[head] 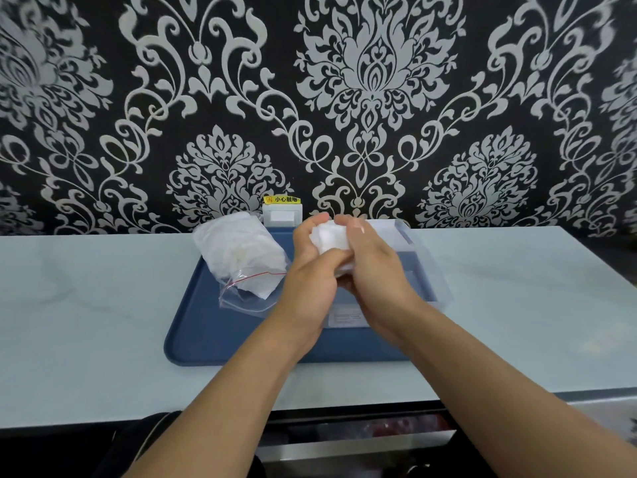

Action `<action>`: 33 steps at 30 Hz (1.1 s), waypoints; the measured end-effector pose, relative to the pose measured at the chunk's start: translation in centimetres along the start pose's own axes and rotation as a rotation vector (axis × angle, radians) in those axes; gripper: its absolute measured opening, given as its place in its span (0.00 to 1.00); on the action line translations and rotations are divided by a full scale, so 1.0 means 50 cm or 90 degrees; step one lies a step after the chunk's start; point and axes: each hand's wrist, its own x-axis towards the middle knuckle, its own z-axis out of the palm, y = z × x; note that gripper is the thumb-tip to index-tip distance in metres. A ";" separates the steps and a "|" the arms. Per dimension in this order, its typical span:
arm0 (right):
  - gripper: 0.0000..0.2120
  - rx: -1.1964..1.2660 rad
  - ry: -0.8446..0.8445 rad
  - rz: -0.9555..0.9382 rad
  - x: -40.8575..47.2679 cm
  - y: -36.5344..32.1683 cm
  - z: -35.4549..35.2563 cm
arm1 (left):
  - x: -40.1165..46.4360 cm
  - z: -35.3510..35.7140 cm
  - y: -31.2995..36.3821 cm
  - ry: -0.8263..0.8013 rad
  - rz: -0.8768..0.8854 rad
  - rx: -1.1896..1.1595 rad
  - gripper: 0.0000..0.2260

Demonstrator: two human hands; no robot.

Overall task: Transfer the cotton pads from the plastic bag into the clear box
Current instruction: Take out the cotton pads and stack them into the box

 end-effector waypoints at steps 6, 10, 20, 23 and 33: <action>0.24 -0.183 0.049 -0.274 0.003 -0.031 -0.023 | 0.010 -0.019 0.008 0.023 0.028 0.008 0.27; 0.23 -0.552 -0.100 -0.442 0.019 -0.017 -0.052 | 0.012 -0.026 0.009 -0.015 0.019 0.035 0.25; 0.43 -0.156 -0.115 -0.139 0.008 -0.034 -0.074 | 0.016 -0.017 0.030 0.015 -0.066 -0.037 0.30; 0.27 -0.115 -0.131 -0.064 0.011 -0.032 -0.094 | 0.017 -0.003 0.030 0.000 -0.104 -0.117 0.30; 0.19 -0.250 0.127 -0.044 0.046 -0.072 -0.180 | 0.036 0.038 0.016 -0.047 0.103 0.382 0.32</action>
